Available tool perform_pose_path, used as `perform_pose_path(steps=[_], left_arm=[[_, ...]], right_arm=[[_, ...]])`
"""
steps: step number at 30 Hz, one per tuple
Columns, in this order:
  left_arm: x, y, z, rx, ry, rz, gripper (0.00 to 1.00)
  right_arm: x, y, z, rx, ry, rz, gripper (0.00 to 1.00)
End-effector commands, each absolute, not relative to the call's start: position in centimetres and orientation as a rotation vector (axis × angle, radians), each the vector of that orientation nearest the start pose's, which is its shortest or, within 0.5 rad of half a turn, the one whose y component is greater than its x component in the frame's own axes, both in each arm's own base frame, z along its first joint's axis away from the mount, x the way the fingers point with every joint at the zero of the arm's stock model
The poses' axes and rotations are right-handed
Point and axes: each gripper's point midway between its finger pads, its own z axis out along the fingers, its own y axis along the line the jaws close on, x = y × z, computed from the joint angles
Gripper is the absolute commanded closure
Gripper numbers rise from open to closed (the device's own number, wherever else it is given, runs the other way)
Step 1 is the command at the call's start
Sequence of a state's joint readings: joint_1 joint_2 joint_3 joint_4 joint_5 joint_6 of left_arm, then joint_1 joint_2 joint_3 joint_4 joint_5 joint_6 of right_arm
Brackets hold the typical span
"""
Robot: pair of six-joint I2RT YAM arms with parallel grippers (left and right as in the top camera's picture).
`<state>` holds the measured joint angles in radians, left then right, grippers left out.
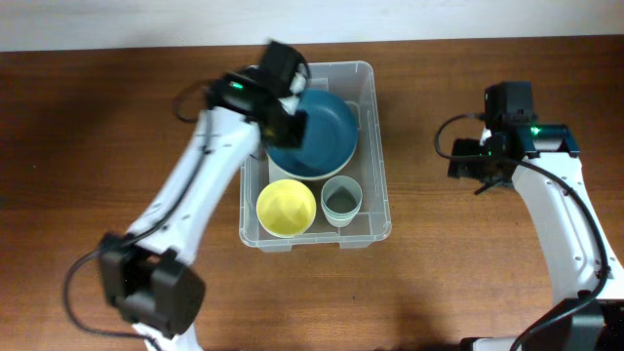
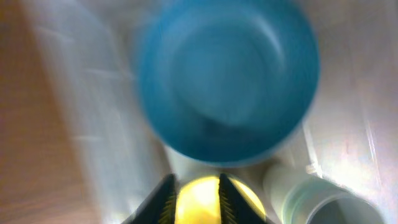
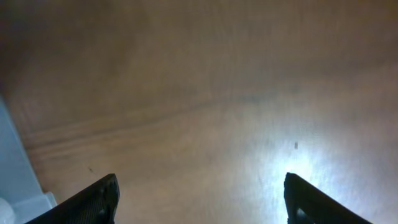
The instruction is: Pack container
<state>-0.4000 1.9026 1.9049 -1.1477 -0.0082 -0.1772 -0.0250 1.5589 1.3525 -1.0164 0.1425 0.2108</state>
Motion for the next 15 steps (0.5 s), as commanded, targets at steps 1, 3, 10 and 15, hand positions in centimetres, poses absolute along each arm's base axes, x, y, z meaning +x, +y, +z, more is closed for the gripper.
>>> perform_pose_path(steps=[1, 3, 10, 15], left_arm=[[43.9, -11.1, 26.0, 0.122, 2.554, -0.053, 0.57], [44.9, -8.3, 26.4, 0.034, 2.53, -0.035, 0.38], [46.4, 1.6, 25.9, -0.241, 2.516, 0.05, 0.01], [45.4, 4.2, 26.0, -0.311, 2.529, 0.046, 0.01]], right_arm=[[38.9, -1.5, 19.9, 0.214, 2.599, -0.158, 0.13], [41.1, -0.4, 21.8, 0.177, 2.494, -0.127, 0.01], [44.6, 0.1, 25.1, 0.176, 2.299, -0.1, 0.01], [43.2, 0.2, 24.8, 0.156, 2.346, -0.097, 0.01]])
